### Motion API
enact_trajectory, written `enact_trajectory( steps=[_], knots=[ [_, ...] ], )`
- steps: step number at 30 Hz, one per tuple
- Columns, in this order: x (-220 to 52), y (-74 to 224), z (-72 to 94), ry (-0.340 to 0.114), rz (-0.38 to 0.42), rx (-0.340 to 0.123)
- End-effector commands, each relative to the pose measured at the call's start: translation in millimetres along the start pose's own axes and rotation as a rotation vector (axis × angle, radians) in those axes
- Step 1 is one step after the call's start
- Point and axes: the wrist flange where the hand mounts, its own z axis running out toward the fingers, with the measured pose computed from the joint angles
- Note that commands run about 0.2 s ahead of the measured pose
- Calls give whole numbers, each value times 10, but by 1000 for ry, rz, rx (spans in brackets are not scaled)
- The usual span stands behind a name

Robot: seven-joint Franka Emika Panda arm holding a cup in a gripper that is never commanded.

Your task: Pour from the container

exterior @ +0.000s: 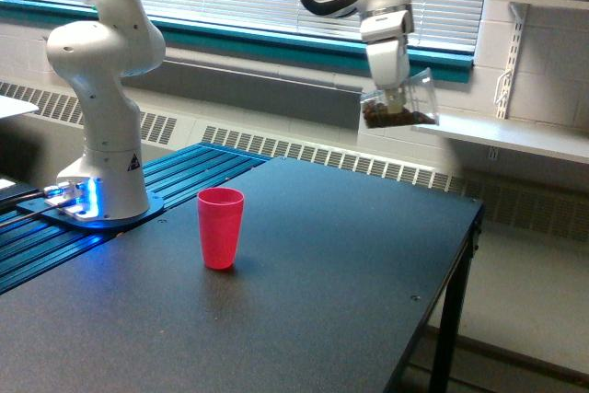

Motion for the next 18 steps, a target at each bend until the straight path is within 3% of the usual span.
enact_trajectory(
  steps=[1,18],
  knots=[
    [-47,199,-70,19,57,-30],
    [-355,498,-7,55,114,-85]
  ],
)
